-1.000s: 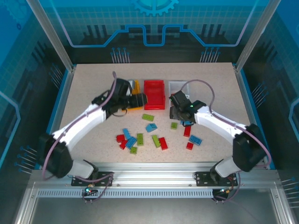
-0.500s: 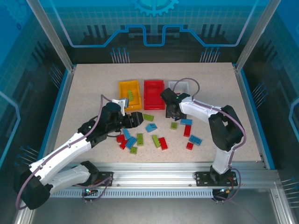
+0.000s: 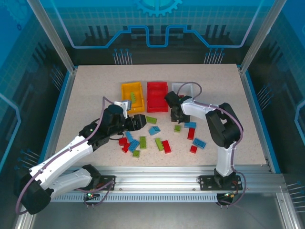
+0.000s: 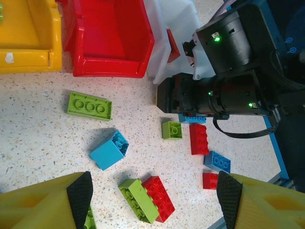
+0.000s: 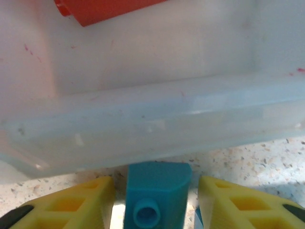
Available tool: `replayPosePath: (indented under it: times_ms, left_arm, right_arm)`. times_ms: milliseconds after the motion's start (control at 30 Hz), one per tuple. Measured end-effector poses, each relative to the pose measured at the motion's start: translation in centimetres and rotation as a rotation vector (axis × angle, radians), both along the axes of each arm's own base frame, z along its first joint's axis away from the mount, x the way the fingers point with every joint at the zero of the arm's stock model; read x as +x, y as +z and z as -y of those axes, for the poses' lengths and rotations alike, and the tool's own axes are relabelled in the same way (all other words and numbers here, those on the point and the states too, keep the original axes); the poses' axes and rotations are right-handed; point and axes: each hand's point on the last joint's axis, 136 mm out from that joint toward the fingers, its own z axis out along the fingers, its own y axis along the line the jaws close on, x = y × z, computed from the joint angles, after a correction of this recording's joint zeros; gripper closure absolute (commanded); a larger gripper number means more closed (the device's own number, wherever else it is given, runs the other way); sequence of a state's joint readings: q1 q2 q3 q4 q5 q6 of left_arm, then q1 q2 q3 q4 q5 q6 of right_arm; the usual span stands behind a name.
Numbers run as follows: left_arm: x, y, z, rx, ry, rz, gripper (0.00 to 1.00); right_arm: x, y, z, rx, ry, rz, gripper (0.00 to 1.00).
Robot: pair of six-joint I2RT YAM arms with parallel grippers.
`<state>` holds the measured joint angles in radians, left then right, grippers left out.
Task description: Sort the legos into containers by color
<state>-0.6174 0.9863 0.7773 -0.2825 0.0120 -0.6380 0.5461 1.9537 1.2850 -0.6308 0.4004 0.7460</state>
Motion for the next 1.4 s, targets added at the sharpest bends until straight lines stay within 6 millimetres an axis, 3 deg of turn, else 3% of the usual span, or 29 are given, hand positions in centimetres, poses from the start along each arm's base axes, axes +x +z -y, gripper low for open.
replayPosePath:
  times_ms: [300, 533, 633, 767, 900, 1000, 1167, 1400]
  left_arm:
    - [0.0, 0.3, 0.0, -0.002, -0.001, 0.002, 0.27]
    - [-0.1, 2.1, -0.2, -0.02, 0.005, 0.035, 0.27]
    - [-0.1, 2.7, -0.5, -0.016, 0.019, 0.046, 0.27]
    - [0.1, 3.3, -1.3, 0.004, 0.054, 0.056, 0.27]
    - [0.5, 4.5, -1.9, 0.021, 0.089, 0.083, 0.27]
    - [1.0, 5.8, -2.1, 0.02, 0.11, 0.108, 0.27]
    - [1.5, 5.9, -2.1, 0.029, 0.123, 0.109, 0.27]
    - [1.5, 4.8, -2.2, 0.059, 0.127, 0.078, 0.27]
  right_arm:
    - [0.4, 0.0, -0.4, 0.022, 0.004, 0.018, 0.75]
    - [-1.1, 0.8, -0.2, 0.001, 0.03, 0.052, 0.8]
    - [-2.1, 2.9, -1.4, -0.006, 0.077, 0.099, 0.79]
    - [-2.5, 6.7, -4.6, 0.024, 0.165, 0.188, 0.78]
    - [-0.1, 9.7, -8.2, 0.07, 0.225, 0.256, 0.78]
    - [2.7, 10.5, -10.6, 0.089, 0.25, 0.289, 0.79]
    - [6.1, 8.6, -13.0, 0.086, 0.28, 0.266, 0.78]
    - [8.6, 5.7, -12.6, 0.07, 0.265, 0.193, 0.61]
